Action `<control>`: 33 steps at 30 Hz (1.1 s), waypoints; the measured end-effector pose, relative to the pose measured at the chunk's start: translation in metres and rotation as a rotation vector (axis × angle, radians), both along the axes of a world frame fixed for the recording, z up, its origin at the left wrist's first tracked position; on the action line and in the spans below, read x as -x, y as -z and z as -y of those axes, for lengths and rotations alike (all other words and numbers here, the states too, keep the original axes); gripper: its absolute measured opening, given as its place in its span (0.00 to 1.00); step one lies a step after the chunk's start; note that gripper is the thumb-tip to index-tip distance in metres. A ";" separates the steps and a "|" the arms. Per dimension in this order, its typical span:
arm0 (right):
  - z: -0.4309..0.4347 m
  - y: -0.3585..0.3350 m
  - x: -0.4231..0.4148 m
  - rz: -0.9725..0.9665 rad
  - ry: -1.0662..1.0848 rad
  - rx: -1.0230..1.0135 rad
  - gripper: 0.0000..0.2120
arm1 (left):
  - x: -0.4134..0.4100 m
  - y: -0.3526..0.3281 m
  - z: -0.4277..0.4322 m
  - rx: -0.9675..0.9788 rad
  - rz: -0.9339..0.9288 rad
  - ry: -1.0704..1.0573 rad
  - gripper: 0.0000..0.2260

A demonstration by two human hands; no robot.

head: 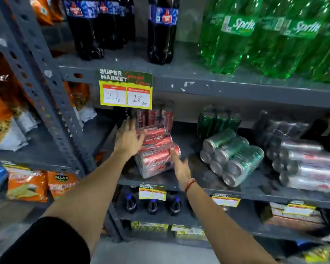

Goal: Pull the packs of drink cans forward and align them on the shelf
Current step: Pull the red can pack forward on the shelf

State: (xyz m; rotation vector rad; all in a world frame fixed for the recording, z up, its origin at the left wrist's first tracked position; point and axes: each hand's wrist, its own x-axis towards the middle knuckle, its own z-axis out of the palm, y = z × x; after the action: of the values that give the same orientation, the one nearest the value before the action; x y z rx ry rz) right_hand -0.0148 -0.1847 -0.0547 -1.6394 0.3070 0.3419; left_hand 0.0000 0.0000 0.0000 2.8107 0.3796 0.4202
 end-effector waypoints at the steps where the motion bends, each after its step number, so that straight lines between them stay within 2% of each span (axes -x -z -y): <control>1: -0.007 0.001 -0.003 -0.070 0.038 -0.064 0.62 | -0.014 0.000 -0.001 0.036 -0.061 0.005 0.30; 2: -0.013 0.001 -0.006 -0.133 0.066 -0.121 0.65 | -0.023 -0.004 0.000 0.065 -0.143 0.020 0.29; 5: -0.027 0.004 -0.013 -0.166 0.143 -0.226 0.66 | -0.052 -0.006 0.002 0.087 -0.345 0.110 0.27; 8: -0.032 0.003 -0.021 -0.173 0.237 -0.229 0.70 | -0.066 -0.004 0.003 0.079 -0.360 0.112 0.31; 12: -0.035 0.010 -0.038 -0.126 0.294 -0.264 0.68 | -0.074 -0.004 0.002 0.077 -0.389 0.048 0.39; 14: -0.034 0.012 -0.046 -0.118 0.307 -0.271 0.69 | -0.073 -0.002 0.003 0.119 -0.365 0.041 0.40; 16: -0.034 0.006 -0.046 -0.086 0.335 -0.221 0.64 | -0.070 0.000 0.003 0.213 -0.332 0.036 0.40; 19: -0.031 -0.015 -0.042 0.096 0.350 -0.040 0.48 | -0.063 0.004 0.002 0.441 -0.243 0.027 0.45; 21: -0.028 -0.027 -0.039 0.306 0.279 0.060 0.39 | -0.056 0.005 0.003 0.687 -0.155 -0.001 0.42; 23: -0.026 -0.029 -0.034 0.500 0.204 0.138 0.37 | -0.048 0.010 0.006 0.884 -0.076 -0.026 0.37; 25: -0.026 -0.022 -0.028 0.602 0.186 0.186 0.35 | -0.038 0.017 0.008 0.979 -0.052 -0.045 0.39; 33: -0.030 0.000 -0.005 0.700 0.089 0.341 0.39 | -0.008 0.038 0.007 1.066 0.045 -0.039 0.33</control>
State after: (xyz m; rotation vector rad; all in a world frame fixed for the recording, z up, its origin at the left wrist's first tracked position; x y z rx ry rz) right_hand -0.0102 -0.1552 -0.0543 -1.9582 -0.1020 -0.3774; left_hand 0.0078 -0.0073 -0.0379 1.7562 0.4652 0.1890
